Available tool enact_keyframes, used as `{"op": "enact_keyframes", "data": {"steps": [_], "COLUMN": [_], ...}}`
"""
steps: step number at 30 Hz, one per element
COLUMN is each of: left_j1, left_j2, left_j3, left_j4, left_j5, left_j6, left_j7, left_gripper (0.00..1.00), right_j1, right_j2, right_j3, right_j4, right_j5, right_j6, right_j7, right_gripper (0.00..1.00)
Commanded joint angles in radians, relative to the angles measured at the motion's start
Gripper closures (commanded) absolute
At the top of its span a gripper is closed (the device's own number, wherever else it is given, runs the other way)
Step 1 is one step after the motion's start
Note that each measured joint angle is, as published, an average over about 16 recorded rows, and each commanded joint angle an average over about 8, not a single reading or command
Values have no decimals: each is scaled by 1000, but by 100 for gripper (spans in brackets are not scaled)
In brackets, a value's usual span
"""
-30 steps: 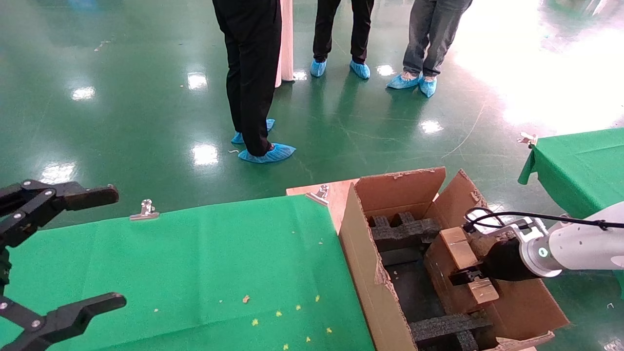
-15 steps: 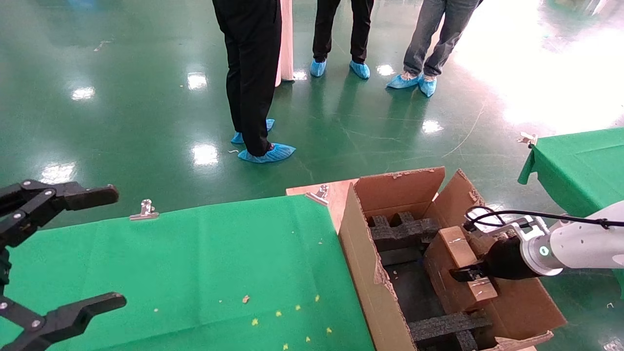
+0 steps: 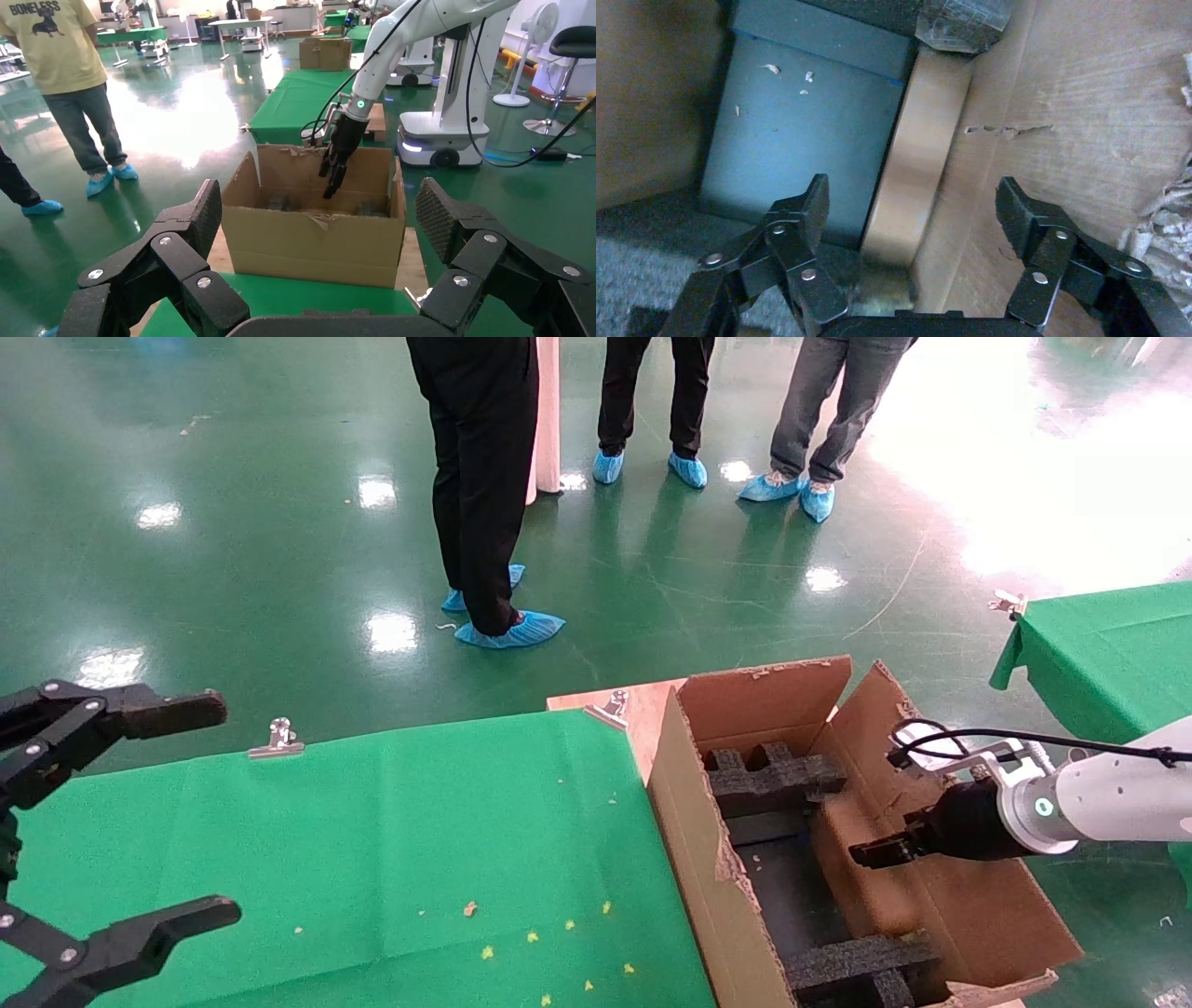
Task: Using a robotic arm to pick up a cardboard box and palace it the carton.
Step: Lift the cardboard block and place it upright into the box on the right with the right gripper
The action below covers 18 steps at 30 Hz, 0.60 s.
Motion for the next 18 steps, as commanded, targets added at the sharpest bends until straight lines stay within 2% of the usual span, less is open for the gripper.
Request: {"op": "enact_keyframes", "data": {"steps": [1,10,18], "left_j1": [0,0,0], "left_j2": [0,0,0], "left_j3": [0,0,0], "left_j4": [0,0,0], "left_j5": [0,0,0], "left_j6": [0,0,0], "left_j7": [0,0,0], "left_gripper": [0,0,0], "right_j1": [3,85,193], "right_j2": [3,20,37], "right_j3": [0,20,61], "right_j4": [4,61,169], "right_j5": [-2,-33,-61], "right_j6": [1,15,27], "right_j7": [2,-7,-45], "right_gripper": [0,0,0]}}
